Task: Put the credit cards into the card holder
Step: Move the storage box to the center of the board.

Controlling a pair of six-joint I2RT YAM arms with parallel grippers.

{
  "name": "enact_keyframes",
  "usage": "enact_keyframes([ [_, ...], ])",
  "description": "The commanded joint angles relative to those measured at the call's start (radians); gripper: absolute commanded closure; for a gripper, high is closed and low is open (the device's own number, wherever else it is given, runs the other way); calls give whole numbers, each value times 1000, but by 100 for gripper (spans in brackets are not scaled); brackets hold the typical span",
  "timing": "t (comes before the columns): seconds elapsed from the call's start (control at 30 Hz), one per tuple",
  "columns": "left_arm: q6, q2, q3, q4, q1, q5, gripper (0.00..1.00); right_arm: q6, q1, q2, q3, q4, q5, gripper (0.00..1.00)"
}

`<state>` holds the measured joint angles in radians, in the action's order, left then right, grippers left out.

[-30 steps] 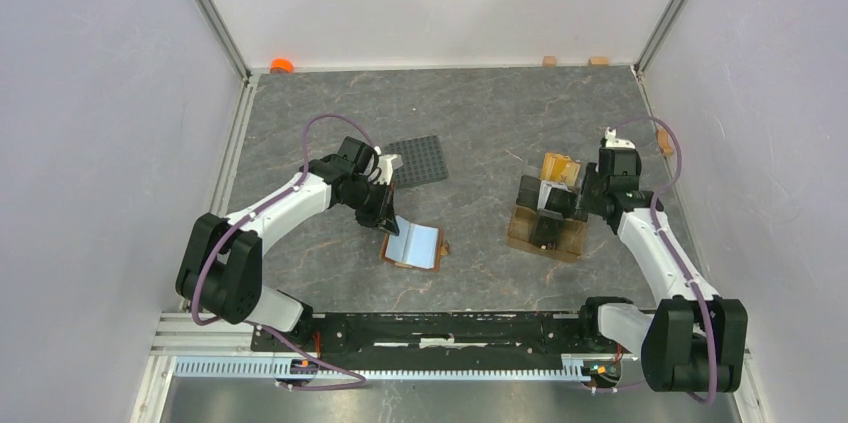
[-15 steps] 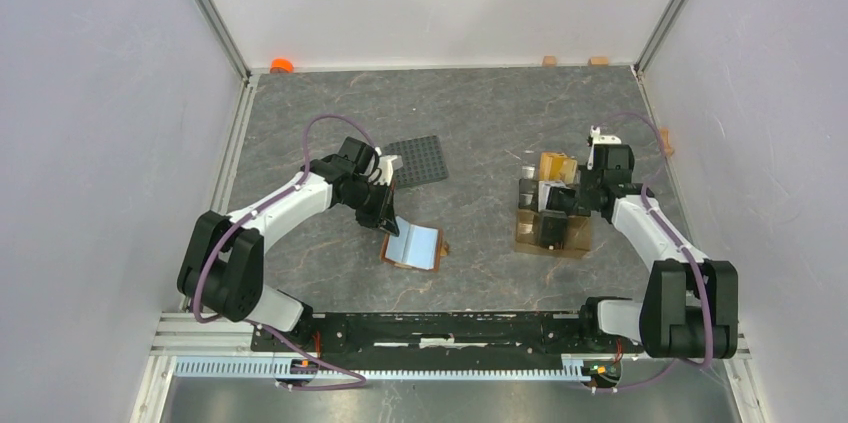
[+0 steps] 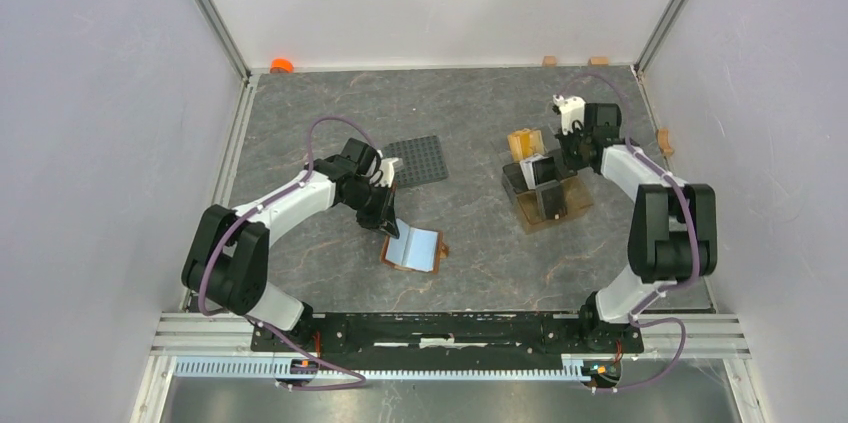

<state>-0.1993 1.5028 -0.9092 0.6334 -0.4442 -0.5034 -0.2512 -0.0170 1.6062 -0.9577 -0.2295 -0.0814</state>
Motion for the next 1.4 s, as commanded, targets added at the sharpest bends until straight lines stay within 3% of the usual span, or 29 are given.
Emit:
enact_keyframes([
  [0.0, 22, 8, -2, -15, 6, -23, 98, -198, 42, 109, -114, -7, -61, 100],
  [0.23, 26, 28, -5, -13, 5, -17, 98, -437, 103, 187, -180, -3, -73, 100],
  [0.37, 28, 34, -5, -11, 6, -17, 98, -441, 112, 211, -204, 43, -22, 97],
  [0.43, 28, 35, -5, -11, 6, -15, 98, -377, 112, 208, -222, 76, 34, 87],
  [0.53, 28, 31, -5, -11, 5, -14, 98, -266, 109, 184, -245, 105, 95, 53],
  [0.67, 28, 26, -3, -11, 6, -14, 98, -203, 106, 101, -198, 187, 90, 35],
  [0.8, 28, 14, -2, -12, 6, -14, 98, -62, 104, 8, -181, 198, 133, 33],
  [0.97, 26, 3, -6, -11, 5, -20, 98, 282, 114, -132, -160, 72, 124, 28],
  [1.13, 21, -7, -2, -14, 4, -35, 98, 631, 137, -282, -36, -67, 207, 27],
  [1.37, 15, -30, 4, -22, 1, -46, 98, 767, 183, -508, 239, -92, 413, 19],
])
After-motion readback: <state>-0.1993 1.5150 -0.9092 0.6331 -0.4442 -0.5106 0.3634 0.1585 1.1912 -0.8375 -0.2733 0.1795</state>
